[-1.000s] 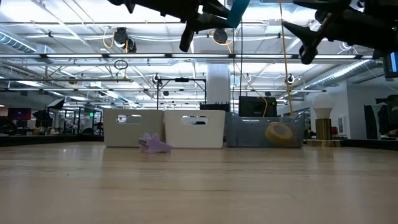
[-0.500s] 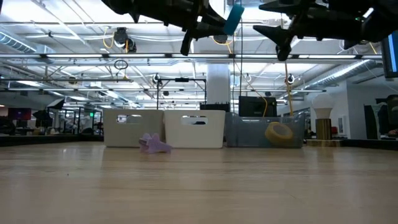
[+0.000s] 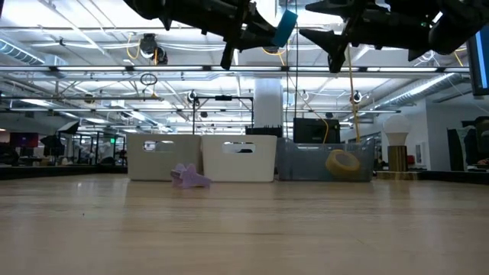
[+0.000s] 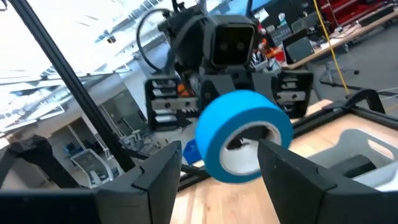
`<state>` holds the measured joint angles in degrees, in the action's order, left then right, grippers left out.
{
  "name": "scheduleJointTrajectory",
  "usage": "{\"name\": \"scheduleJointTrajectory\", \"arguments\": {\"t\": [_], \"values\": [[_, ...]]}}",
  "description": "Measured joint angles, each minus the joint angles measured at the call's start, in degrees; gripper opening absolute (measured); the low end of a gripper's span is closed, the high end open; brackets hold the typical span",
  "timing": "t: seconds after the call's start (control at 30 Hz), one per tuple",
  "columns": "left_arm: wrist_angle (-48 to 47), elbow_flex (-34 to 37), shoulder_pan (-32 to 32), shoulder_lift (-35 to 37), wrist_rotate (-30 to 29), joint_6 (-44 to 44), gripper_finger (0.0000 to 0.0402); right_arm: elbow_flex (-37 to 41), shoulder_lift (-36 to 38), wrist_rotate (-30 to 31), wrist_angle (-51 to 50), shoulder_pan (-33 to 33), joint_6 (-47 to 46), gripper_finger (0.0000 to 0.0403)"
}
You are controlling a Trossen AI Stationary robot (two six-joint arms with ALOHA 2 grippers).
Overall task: Pick and place Stapler, Stapler remover, tape
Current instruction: Put the blue tape into the black bin
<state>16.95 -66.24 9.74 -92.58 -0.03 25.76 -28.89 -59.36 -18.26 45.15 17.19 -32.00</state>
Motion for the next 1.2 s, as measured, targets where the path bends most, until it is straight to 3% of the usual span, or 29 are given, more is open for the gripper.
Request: {"name": "scheduleJointTrajectory", "arguments": {"t": [0.43,0.97,1.2], "values": [[0.0,0.0,0.0,0.0,0.0,-0.2,0.0038,-0.1,-4.4,0.1,4.6,0.0,-2.7,0.0206],[-2.3,0.0,0.0,0.0,-1.6,-1.6,0.0038,-4.7,-8.8,-1.9,3.1,0.0,-1.8,0.0204],[-2.7,-0.1,0.0,0.1,-1.5,-1.6,0.0038,-4.6,-8.5,-2.8,2.9,0.0,-2.9,0.0149]]}}
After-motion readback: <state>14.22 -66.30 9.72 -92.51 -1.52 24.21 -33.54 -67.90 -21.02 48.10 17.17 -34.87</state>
